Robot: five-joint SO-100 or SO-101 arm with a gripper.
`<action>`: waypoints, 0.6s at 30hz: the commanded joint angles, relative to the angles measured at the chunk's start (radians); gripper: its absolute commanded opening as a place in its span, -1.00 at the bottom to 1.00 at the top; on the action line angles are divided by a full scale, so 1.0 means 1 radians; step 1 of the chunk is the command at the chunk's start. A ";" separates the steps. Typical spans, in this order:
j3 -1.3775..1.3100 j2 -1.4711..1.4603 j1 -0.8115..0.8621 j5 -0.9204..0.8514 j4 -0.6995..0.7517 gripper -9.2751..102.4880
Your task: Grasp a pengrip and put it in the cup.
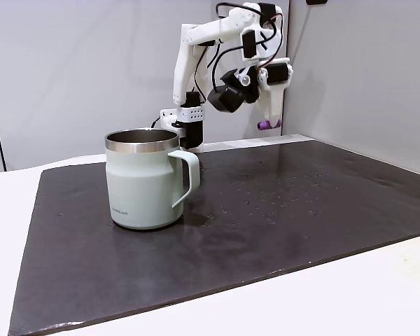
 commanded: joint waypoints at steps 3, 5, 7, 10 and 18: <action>-0.120 0.172 0.043 -0.086 0.044 -0.83; -0.149 0.192 0.063 -0.112 0.057 -0.83; -0.161 0.207 0.089 -0.133 0.067 -0.83; -0.172 0.218 0.138 -0.170 0.100 -0.83; -0.187 0.253 0.339 -0.298 0.117 -0.83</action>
